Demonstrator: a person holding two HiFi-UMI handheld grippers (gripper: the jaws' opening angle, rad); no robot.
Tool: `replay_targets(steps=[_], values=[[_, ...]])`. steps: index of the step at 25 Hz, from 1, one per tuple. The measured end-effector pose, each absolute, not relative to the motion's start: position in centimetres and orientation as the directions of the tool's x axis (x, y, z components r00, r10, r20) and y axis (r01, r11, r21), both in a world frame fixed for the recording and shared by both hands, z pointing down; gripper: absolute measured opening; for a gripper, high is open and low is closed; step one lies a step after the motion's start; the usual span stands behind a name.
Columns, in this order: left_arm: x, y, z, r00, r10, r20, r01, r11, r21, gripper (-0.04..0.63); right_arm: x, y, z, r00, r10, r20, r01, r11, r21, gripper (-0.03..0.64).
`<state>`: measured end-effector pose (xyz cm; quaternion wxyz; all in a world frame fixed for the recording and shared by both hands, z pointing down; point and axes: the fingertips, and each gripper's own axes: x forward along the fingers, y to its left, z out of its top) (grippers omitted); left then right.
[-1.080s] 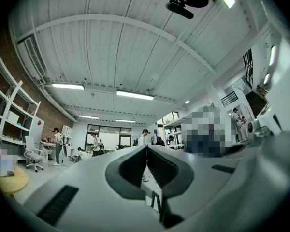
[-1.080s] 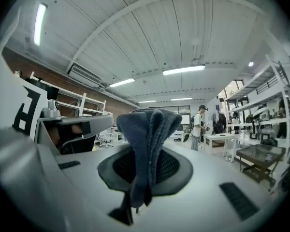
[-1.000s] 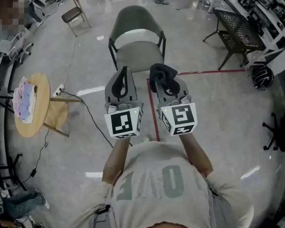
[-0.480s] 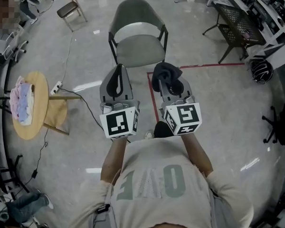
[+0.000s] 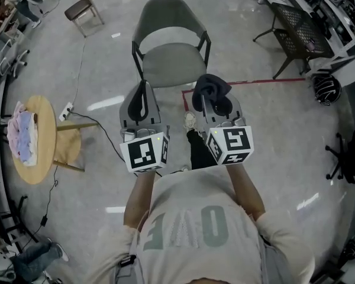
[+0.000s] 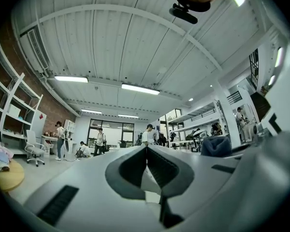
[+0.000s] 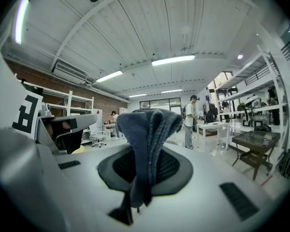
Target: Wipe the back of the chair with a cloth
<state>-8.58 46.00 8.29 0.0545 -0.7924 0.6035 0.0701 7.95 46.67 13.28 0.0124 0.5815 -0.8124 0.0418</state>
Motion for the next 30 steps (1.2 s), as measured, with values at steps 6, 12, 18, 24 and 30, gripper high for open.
replay_targets(steps=[6,12,18,24,30], values=[[-8.1,38.5,10.1,0.227,-0.959,-0.172,-0.973,-0.229,-0.007,0.015,7.7,38.1,15.5,-0.376,-0.924,0.072,-0.926,0.372,-0.061,0.058],[-7.7,27.3,9.1,0.187,-0.968,-0.168,-0.982,-0.186,-0.023,0.015,7.8,25.0,15.1,-0.421,-0.903,0.081,-0.907,0.418,-0.053,0.058],[-8.5,15.8,7.6,0.138,-0.973,-0.184,-0.990,-0.136,-0.023,0.015,7.3,13.2,13.3,-0.459,-0.884,0.082,-0.888,0.460,-0.010,0.058],[-8.4,6.8,7.3,0.123,-0.976,-0.180,-0.992,-0.118,-0.038,0.015,7.6,4.0,13.1,-0.465,-0.881,0.088,-0.884,0.467,-0.001,0.058],[-8.4,1.0,7.9,0.111,-0.980,-0.163,-0.994,-0.107,-0.038,0.015,8.0,-1.1,14.3,-0.478,-0.871,0.115,-0.878,0.479,-0.021,0.058]])
